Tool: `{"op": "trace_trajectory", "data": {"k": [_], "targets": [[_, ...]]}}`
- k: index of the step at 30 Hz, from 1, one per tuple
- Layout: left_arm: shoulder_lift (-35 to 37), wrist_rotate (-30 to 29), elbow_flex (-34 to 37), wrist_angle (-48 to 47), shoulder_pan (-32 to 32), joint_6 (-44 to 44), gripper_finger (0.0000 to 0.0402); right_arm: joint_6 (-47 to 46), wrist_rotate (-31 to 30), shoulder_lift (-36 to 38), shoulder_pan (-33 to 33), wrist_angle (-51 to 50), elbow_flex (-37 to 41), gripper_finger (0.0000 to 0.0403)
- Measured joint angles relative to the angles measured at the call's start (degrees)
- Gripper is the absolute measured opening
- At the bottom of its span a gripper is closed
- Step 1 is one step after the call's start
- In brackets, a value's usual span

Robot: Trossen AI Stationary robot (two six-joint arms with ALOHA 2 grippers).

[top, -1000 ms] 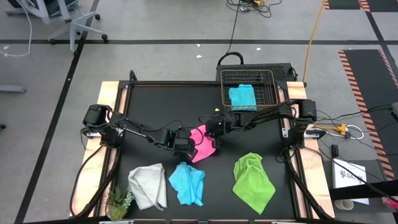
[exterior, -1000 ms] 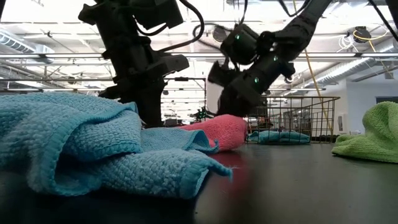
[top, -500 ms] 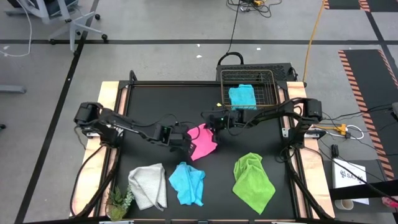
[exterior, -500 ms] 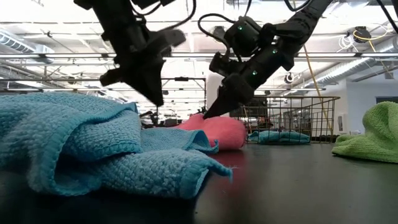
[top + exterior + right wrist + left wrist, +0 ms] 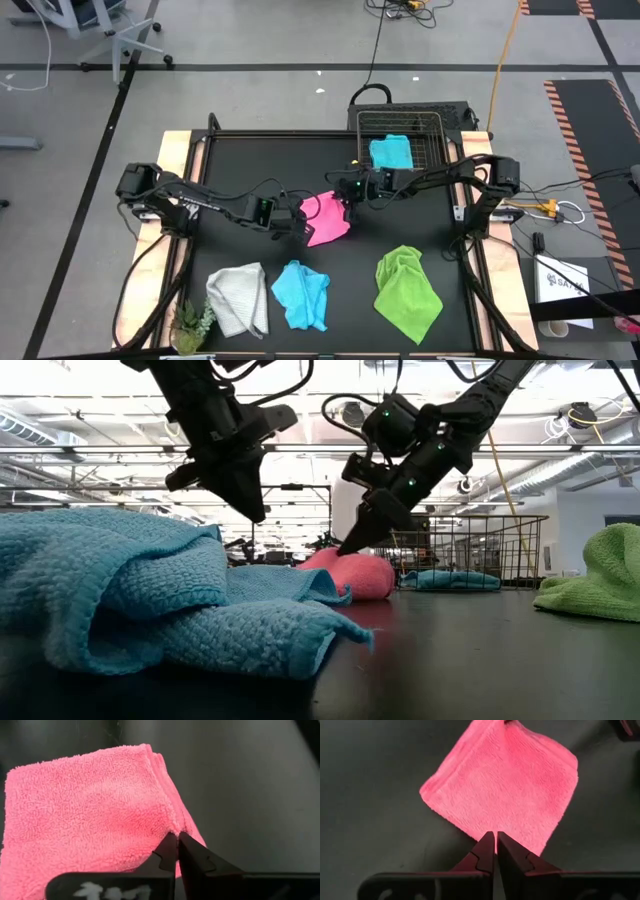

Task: Fold microfiber towels
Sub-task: Fold the pink towel

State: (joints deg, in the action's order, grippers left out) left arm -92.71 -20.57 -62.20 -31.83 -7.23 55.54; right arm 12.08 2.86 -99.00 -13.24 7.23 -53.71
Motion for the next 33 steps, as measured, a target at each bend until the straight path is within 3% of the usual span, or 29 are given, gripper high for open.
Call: {"op": "trace_trajectory", "data": {"k": [8,15,20,24,33], "targets": [[0.0,-0.1,0.0,0.3,0.8,-0.7,0.0021,7.0,-9.8,0.2,3.2,0.8,0.0,0.0052],[0.0,-0.1,0.0,0.4,0.9,-1.0,0.0021,10.1,-14.8,0.7,5.7,1.0,0.0,0.0088],[0.0,-0.1,0.0,0.5,0.9,-1.2,0.0021,6.6,-14.6,5.6,8.2,-1.6,-1.2,0.0093],[-0.9,-0.8,0.0,1.4,1.2,-3.2,0.0021,2.7,-11.0,8.8,10.0,-4.3,-1.2,0.0089],[-7.3,0.6,0.0,7.6,4.2,-8.7,0.0021,-5.5,-7.0,2.8,15.7,-10.3,-1.1,0.0046]]}}
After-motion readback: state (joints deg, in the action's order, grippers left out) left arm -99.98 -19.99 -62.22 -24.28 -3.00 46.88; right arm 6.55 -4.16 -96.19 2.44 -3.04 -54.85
